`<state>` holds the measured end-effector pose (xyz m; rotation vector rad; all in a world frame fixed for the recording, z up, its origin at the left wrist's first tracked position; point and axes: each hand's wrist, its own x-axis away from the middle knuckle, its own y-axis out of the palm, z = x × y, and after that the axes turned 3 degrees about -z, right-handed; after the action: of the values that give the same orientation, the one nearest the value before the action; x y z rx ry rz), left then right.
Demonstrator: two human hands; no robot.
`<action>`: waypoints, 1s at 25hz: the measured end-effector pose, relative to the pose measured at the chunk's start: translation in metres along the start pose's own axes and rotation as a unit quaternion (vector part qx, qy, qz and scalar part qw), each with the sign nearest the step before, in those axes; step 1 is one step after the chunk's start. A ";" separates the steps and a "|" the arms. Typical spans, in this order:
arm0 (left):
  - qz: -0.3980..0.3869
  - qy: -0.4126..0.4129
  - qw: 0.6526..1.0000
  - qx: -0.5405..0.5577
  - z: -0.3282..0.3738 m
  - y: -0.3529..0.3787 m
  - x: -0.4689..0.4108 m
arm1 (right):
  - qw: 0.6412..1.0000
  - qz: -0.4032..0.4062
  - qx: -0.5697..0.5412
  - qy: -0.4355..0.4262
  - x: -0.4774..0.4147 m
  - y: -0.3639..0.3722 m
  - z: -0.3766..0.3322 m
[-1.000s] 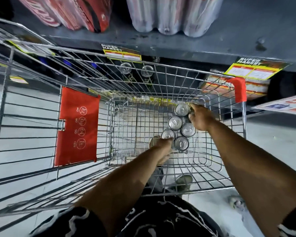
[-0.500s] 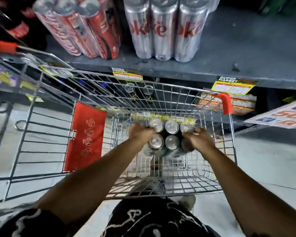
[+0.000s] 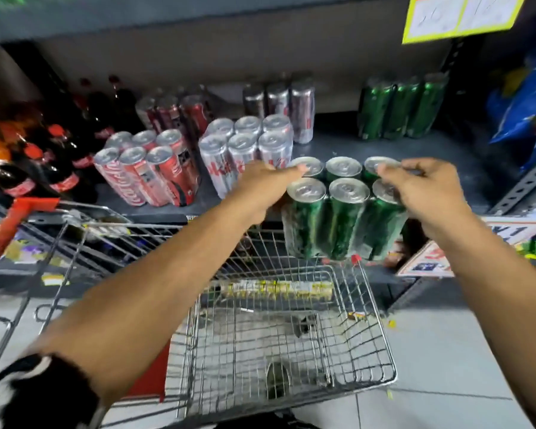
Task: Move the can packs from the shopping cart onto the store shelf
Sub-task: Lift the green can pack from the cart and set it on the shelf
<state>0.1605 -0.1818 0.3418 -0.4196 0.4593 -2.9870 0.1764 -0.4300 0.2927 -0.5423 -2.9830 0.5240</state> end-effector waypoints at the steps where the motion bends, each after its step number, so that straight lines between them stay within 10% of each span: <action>1: 0.003 0.010 1.000 -0.007 0.015 0.011 -0.009 | 1.000 0.008 0.001 -0.015 -0.016 -0.006 -0.009; 11: 0.118 0.107 0.965 -0.210 0.028 0.089 -0.078 | 0.996 0.033 0.046 -0.065 -0.092 0.003 0.010; 20: 0.157 0.087 0.978 0.108 0.001 0.105 -0.085 | 0.979 0.003 -0.192 -0.068 -0.107 0.017 0.026; 25: -0.004 0.172 0.966 0.192 -0.046 0.128 -0.051 | 0.987 -0.057 -0.044 -0.144 -0.063 0.003 0.070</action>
<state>0.2029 -0.2840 0.2476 0.1337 -0.1075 -3.0570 0.2280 -0.4714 0.2259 -0.3234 -3.2991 0.5027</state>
